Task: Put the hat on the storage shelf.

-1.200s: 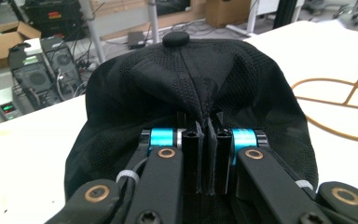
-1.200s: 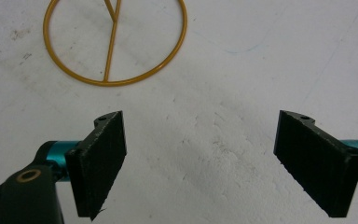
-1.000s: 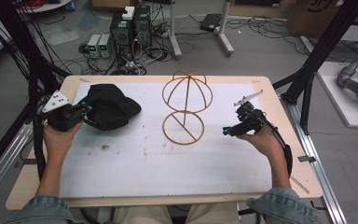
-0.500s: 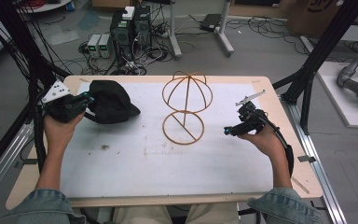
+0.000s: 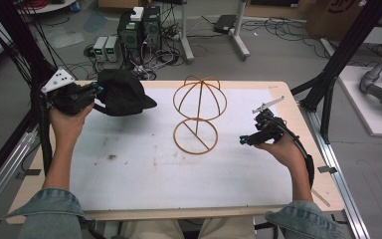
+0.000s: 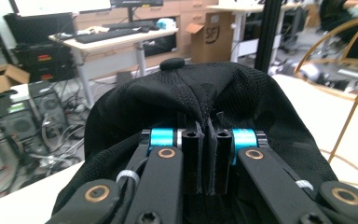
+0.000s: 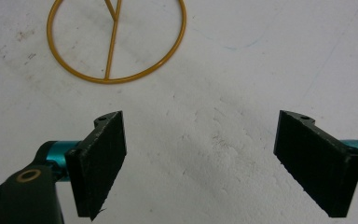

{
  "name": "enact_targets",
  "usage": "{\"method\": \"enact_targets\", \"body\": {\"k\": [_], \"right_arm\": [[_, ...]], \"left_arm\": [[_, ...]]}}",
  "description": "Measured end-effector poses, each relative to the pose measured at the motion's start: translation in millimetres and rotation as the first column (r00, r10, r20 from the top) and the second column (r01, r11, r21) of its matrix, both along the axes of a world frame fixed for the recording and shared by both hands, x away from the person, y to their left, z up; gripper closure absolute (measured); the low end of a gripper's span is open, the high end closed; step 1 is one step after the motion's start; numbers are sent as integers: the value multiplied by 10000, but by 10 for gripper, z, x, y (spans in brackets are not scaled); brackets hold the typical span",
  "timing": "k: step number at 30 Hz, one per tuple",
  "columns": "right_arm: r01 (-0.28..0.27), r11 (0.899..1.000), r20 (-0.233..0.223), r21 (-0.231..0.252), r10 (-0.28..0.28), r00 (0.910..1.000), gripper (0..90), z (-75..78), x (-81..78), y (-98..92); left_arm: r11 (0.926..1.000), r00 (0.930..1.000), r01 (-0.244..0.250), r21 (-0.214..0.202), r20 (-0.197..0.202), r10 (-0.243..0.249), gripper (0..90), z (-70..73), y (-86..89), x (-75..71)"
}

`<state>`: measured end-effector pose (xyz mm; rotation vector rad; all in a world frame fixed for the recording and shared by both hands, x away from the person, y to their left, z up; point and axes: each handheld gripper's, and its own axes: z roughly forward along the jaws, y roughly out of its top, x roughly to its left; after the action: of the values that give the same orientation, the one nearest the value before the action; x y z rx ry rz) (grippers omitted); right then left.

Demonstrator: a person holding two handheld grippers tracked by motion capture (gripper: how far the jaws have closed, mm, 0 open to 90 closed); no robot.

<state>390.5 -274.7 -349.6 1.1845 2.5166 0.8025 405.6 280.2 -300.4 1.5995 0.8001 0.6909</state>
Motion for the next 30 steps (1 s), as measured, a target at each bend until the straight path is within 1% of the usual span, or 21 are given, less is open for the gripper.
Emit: {"method": "enact_targets", "body": {"k": [2, 4, 5, 9, 13, 14, 17, 20, 21, 23, 25, 30], "right_arm": [[24, 10000, -30, 0, -24, 10000, 165, 0, -4, -8], [-8, 10000, -20, -2, 8, 10000, 165, -3, -5, -16], [-5, 10000, -70, 24, 6, 10000, 165, -1, -8, -21], [11, 10000, -26, 67, -10, 10000, 165, 3, -12, -43], [90, 9999, -70, 108, -89, 9999, 165, 8, -24, -56], [40, 9999, -52, 112, -39, 10000, 165, 8, -22, -60], [-13, 9999, -58, 152, 14, 10000, 165, 12, -25, -59], [-27, 9998, -77, 177, 29, 10000, 165, 17, -32, -55], [-25, 9998, -98, 176, 27, 9999, 165, 18, -33, -55], [-61, 9998, -72, 163, 62, 10000, 165, 17, -31, -60], [-38, 9998, -107, 181, 40, 9999, 165, 15, -32, -64], [-57, 9998, -119, 206, 60, 9999, 165, 17, -36, -77]], "left_arm": [[9999, 9999, 88, -49, 88, -88, 865, 74, -27, 25], [9996, 9997, 197, -215, 140, -194, 865, 162, -48, 48], [9997, 9996, 175, -194, 208, -170, 865, 211, -66, 54], [9996, 9985, 257, -150, 479, -250, 864, 409, -142, 66], [9989, 9971, 333, -339, 702, -308, 865, 591, -233, 86], [9982, 9967, 389, -453, 725, -355, 865, 632, -256, 93], [9971, 9955, 452, -617, 858, -398, 864, 743, -336, 127], [9958, 9955, 467, -785, 864, -399, 864, 830, -411, 173], [9948, 9954, 468, -910, 873, -389, 864, 853, -438, 188], [9911, 9947, 554, -1207, 928, -443, 865, 891, -491, 208], [9869, 9934, 756, -1426, 967, -621, 864, 925, -542, 226], [9818, 9900, 1102, -1545, 1043, -947, 864, 998, -716, 262]]}}
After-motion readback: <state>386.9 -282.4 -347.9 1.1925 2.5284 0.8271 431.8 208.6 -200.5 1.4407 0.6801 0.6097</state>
